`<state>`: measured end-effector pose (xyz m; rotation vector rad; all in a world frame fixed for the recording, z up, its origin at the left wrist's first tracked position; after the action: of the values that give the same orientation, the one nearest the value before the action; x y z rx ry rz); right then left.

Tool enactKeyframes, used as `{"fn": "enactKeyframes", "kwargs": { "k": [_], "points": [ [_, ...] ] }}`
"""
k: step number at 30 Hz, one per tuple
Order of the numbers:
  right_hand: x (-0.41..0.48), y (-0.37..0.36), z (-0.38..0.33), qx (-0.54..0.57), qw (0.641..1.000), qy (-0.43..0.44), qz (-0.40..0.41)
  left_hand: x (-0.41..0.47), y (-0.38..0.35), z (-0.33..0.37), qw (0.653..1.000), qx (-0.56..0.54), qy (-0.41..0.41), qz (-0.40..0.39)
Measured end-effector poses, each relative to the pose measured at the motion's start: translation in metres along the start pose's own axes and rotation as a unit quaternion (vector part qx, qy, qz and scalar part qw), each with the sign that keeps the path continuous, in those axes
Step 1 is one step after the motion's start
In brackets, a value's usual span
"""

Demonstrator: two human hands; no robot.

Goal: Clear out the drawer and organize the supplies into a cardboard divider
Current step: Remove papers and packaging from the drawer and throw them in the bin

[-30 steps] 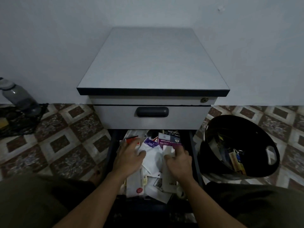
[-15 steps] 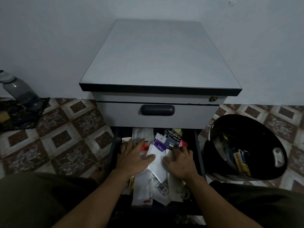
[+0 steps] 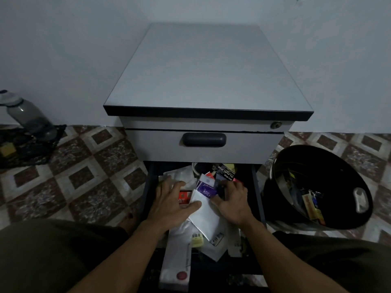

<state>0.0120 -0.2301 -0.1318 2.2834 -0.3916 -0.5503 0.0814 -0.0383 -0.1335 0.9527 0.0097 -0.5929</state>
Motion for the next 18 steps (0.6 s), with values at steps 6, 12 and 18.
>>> {"fn": "enactKeyframes", "kwargs": {
  "k": [6, 12, 18],
  "points": [
    [-0.006, 0.016, 0.02, 0.061, 0.991, -0.089, 0.077, -0.008, -0.009, -0.01, 0.994, -0.104, 0.01, -0.028],
    [-0.014, -0.003, 0.025, 0.024, 0.992, -0.12, 0.008, -0.01, -0.018, -0.019, 0.994, -0.066, 0.018, -0.09],
    [-0.026, 0.017, 0.023, 0.14, 0.981, -0.068, 0.117, -0.001, 0.002, -0.026, 0.992, -0.12, -0.001, 0.028]
  ]
}}
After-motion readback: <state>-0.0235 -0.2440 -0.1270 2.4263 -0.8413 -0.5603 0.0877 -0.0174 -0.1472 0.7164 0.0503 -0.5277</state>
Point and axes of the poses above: each hand's wrist, its own x-axis towards the middle knuckle, its own y-axis out of the back of the hand, z = x × y, the point moved 10 cm from there along x, towards the middle knuckle, and after that the axes turned 3 degrees about -y, right-handed, at the moved point
